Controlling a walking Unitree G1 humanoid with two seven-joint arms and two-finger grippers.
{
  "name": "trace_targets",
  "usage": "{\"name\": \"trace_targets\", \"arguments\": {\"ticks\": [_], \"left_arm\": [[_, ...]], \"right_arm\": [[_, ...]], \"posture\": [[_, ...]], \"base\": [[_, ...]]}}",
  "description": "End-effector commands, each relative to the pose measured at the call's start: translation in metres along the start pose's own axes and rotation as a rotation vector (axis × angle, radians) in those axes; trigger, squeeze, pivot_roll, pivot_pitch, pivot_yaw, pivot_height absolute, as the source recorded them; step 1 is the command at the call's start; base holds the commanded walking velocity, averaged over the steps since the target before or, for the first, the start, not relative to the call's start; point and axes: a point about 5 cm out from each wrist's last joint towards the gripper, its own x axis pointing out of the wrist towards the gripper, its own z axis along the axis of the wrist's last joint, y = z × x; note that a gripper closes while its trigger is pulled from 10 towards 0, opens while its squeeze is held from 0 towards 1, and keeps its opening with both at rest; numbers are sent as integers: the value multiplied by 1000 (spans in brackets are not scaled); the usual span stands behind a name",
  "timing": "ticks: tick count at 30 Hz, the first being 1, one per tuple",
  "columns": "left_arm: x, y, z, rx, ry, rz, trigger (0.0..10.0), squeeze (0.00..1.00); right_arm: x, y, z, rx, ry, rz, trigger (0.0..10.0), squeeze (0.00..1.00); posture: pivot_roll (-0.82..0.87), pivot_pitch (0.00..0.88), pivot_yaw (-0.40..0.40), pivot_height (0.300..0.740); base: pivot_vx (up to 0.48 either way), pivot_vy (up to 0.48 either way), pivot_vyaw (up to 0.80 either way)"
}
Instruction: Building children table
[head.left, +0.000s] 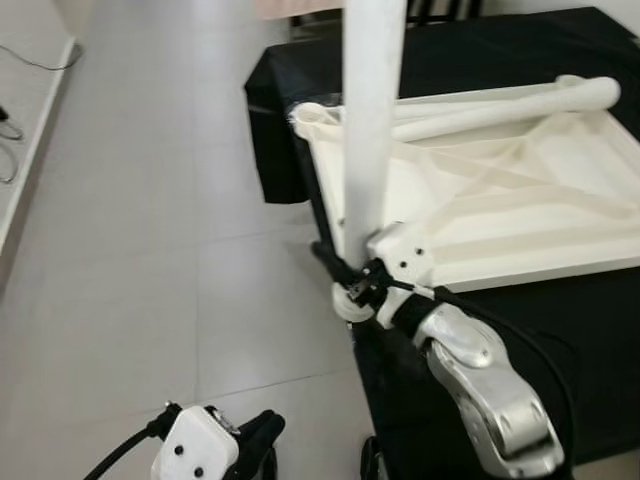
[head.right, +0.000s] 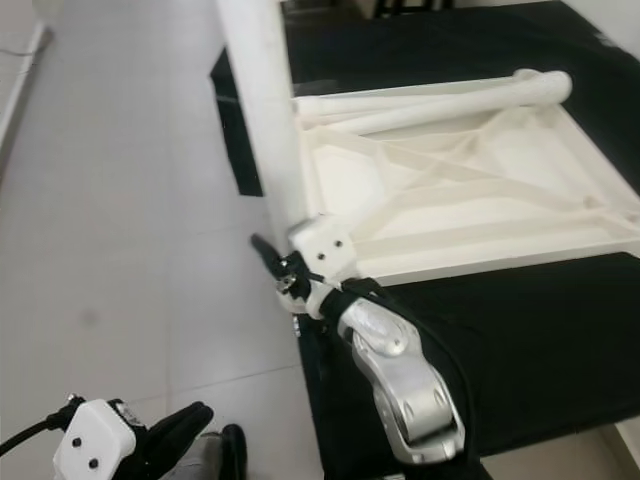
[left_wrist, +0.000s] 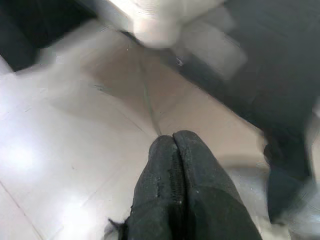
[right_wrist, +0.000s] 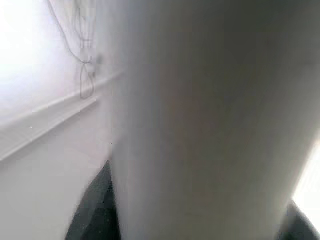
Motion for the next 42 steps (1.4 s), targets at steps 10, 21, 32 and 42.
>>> {"name": "trace_targets", "arguments": {"ticks": [10, 21, 32, 42], "left_arm": [[8, 11, 5, 34, -28, 3, 10000, 0], [21, 37, 15, 67, -100, 46, 10000, 0], [30, 57, 25, 107, -147, 115, 10000, 0], [47, 87, 63, 75, -338, 228, 10000, 0]], "right_arm": [[-115, 30, -76, 828, 399, -824, 10000, 0], [-104, 21, -75, 817, 299, -837, 10000, 0], [-115, -23, -93, 851, 180, -953, 10000, 0], [-105, -67, -92, 855, -42, -941, 10000, 0]], "posture": [[111, 278, 23, 740], [102, 207, 38, 740], [103, 181, 20, 740], [86, 147, 3, 740]], "base": [[0, 0, 0], [0, 0, 0], [0, 0, 0], [0, 0, 0]]}}
